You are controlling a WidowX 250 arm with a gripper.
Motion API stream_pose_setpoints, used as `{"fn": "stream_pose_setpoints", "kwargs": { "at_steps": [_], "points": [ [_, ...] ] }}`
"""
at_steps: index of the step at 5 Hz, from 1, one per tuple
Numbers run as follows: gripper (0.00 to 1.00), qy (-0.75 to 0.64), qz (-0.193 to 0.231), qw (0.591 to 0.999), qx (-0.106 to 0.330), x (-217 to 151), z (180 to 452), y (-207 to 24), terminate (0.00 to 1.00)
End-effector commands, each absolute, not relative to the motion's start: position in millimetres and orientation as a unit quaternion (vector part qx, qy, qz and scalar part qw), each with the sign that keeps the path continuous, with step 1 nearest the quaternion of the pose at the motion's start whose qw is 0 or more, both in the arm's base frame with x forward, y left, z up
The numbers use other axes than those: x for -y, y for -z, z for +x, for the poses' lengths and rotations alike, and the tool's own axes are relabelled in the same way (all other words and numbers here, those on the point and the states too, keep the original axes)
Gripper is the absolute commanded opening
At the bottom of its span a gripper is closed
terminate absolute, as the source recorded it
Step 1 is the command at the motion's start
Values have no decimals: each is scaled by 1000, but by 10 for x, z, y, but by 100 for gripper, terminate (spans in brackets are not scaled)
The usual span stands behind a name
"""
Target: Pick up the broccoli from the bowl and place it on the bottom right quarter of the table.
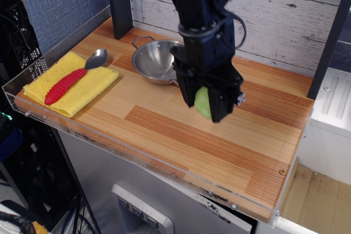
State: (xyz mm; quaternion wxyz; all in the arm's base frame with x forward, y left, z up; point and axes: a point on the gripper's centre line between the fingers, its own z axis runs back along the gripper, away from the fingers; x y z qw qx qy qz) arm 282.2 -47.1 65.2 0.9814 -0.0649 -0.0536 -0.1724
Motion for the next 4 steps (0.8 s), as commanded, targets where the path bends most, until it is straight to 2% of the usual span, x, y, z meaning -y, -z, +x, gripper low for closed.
{"fn": "stream_pose_setpoints", "kwargs": {
  "at_steps": [1, 2, 3, 4],
  "points": [
    [0, 200, -44, 978, 38, 660, 2822, -554, 0],
    [0, 202, -31, 979, 21, 728, 2844, -444, 0],
    [0, 191, -25, 981, 23, 735, 2845, -428, 0],
    [100, 174, -31, 984, 28, 673, 2853, -449, 0]
  ]
}}
